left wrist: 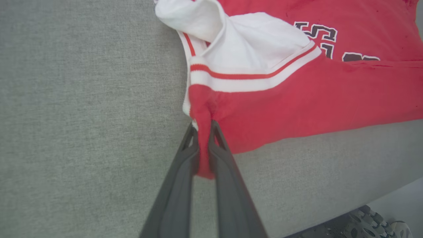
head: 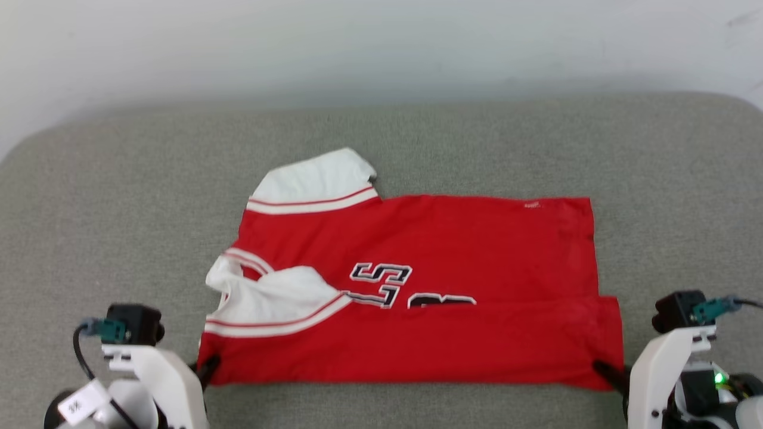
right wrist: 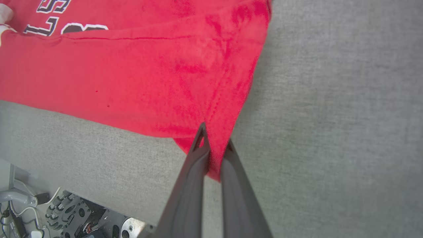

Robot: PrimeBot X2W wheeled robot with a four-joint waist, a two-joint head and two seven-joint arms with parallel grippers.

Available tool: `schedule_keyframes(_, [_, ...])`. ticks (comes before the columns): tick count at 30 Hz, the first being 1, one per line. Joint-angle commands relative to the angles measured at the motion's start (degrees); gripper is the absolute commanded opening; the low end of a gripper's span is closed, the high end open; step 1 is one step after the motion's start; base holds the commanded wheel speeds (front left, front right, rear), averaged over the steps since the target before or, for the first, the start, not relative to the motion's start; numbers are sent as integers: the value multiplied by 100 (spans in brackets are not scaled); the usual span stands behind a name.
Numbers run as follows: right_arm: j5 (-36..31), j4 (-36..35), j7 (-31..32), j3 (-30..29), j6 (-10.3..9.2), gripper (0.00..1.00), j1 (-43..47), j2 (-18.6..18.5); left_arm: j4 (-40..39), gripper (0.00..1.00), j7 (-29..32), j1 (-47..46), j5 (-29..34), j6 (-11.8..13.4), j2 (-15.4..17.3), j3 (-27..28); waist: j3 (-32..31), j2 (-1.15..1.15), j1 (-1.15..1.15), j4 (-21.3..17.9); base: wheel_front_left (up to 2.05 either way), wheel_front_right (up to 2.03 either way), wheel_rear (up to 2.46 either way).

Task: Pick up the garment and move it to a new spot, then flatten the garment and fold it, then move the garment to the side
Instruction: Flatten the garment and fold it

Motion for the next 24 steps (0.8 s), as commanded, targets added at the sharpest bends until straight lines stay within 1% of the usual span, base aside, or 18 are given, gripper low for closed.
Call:
schedule_keyframes(1, [0,-60,22,-3,-7,0,140,-30,-49,0,-37,164,-46,57,32,29,-241,0,0,-27,0,0,0])
schedule_keyframes(8, [62,-311,32,-39,-7,0,952,48,-294,0,-91,1144,-309,399,197,158,-708,0,0,-26,0,0,0])
schedule_keyframes(12, [41,-290,-48,-133,-7,0,1342,144,-317,0,-188,1646,-531,510,150,238,-776,0,0,1,0,0,0])
schedule_keyframes(17, [-11,-42,-352,-248,-7,0,1641,306,-47,0,-325,1939,-754,384,-103,185,-778,0,0,48,0,0,0])
schedule_keyframes(23, [103,369,-770,-315,-7,1,1691,552,584,0,-485,1686,-805,47,-491,22,-735,0,0,78,0,0,0])
schedule_keyframes(24, [81,408,-849,-306,-7,86,1680,546,728,0,-506,1635,-779,-13,-541,-21,-733,0,0,86,0,0,0])
